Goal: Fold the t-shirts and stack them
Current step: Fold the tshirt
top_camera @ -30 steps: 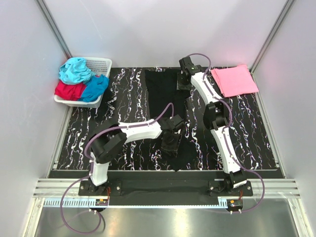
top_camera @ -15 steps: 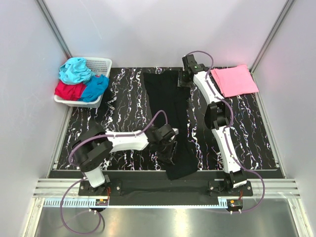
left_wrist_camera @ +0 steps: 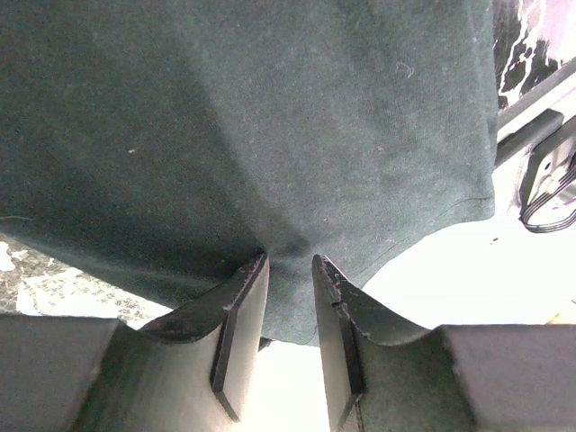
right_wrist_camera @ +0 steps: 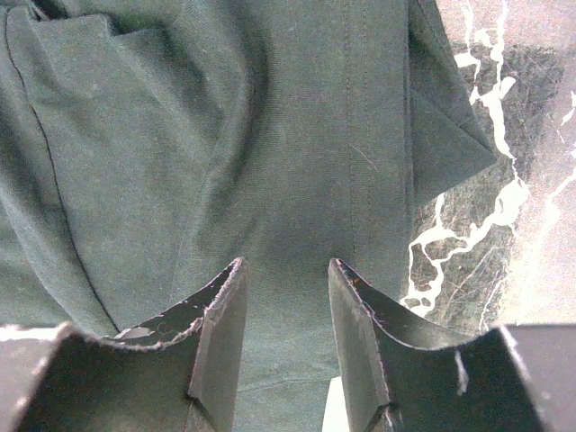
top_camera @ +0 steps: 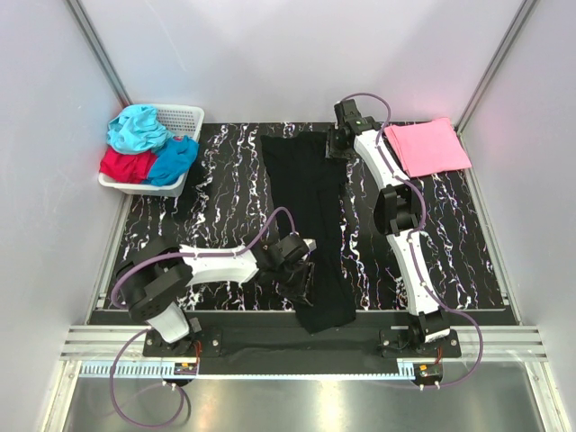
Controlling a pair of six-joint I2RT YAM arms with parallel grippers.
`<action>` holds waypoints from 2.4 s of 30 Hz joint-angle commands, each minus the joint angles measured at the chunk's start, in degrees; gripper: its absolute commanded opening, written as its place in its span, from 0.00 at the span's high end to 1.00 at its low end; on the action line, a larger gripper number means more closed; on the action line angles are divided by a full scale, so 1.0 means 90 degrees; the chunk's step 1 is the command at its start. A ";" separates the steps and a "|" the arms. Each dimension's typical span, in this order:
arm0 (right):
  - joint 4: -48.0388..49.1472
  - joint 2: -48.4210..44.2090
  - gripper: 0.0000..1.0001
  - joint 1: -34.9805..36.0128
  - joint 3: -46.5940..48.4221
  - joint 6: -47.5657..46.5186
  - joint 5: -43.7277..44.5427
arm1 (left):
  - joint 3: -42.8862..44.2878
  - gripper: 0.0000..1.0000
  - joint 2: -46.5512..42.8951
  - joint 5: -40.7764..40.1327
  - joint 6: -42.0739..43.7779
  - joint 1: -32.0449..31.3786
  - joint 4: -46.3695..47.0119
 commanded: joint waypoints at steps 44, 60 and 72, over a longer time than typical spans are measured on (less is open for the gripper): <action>0.0443 -0.1371 0.50 0.1366 -0.1927 -0.0042 0.1048 | 0.1222 0.27 -0.2702 -0.4890 -0.1001 0.0110 -0.4044; 0.0239 -0.0228 0.44 0.1376 -0.1488 -0.0071 0.0638 | 0.0802 0.26 -0.2771 -0.4492 -0.0993 0.1019 -0.3977; -0.0016 0.0925 0.32 0.1093 0.0319 -0.0129 0.0160 | 0.0597 0.25 -0.2820 -0.4208 -0.0934 0.1165 -0.3840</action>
